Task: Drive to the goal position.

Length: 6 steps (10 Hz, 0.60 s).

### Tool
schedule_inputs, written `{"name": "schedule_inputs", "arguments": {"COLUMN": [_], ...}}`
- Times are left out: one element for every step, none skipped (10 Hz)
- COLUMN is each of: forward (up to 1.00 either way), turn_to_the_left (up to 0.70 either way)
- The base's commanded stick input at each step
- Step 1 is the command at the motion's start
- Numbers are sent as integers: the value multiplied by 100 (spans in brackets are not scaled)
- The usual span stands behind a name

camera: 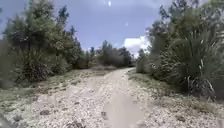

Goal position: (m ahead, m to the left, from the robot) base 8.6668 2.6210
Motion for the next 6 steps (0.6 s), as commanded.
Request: {"name": "schedule_inputs", "arguments": {"forward": [50, 50, 50, 50, 50, 50], "turn_to_the_left": [1, 1, 1, 1, 1, 1]}}
